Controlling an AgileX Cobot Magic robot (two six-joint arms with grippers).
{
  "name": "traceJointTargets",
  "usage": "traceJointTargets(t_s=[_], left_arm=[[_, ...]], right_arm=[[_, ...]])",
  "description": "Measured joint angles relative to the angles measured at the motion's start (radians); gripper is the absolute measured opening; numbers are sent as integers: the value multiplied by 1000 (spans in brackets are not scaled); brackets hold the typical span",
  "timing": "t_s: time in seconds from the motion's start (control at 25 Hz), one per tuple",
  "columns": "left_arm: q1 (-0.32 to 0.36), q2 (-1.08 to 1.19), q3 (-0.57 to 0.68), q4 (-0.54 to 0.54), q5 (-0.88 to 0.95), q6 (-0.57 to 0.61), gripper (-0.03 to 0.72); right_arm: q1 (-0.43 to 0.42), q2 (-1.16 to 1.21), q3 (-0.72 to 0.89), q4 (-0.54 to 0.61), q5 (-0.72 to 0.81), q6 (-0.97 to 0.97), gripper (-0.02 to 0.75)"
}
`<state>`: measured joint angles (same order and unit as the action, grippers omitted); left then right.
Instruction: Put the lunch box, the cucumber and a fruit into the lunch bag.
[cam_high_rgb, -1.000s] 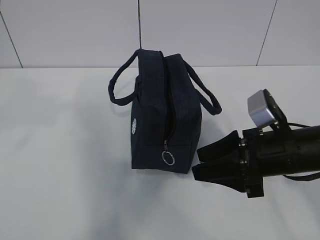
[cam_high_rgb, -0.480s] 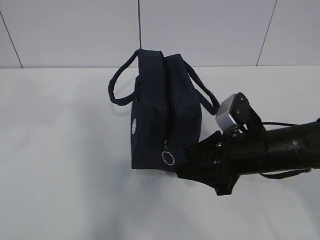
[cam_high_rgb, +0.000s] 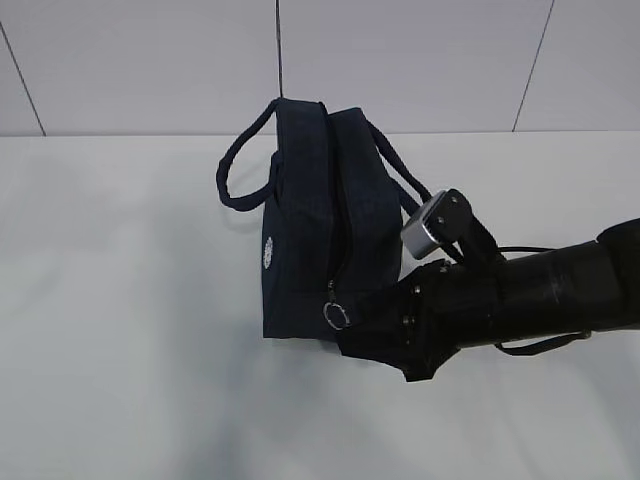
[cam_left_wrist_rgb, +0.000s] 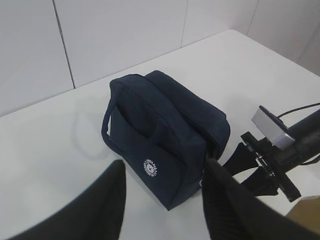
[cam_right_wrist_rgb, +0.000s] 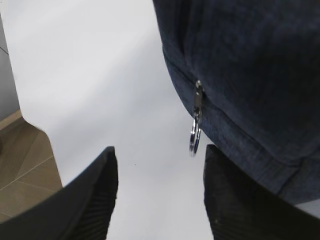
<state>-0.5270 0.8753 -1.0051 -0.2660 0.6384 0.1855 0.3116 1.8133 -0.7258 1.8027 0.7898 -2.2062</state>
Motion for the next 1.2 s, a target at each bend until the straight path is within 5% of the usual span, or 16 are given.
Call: traceJointTargets(t_s=[1.2], left_arm=[[0,43,0,20,0,0,362]], right_arm=[[85,6,-51,3,-178,183,418]])
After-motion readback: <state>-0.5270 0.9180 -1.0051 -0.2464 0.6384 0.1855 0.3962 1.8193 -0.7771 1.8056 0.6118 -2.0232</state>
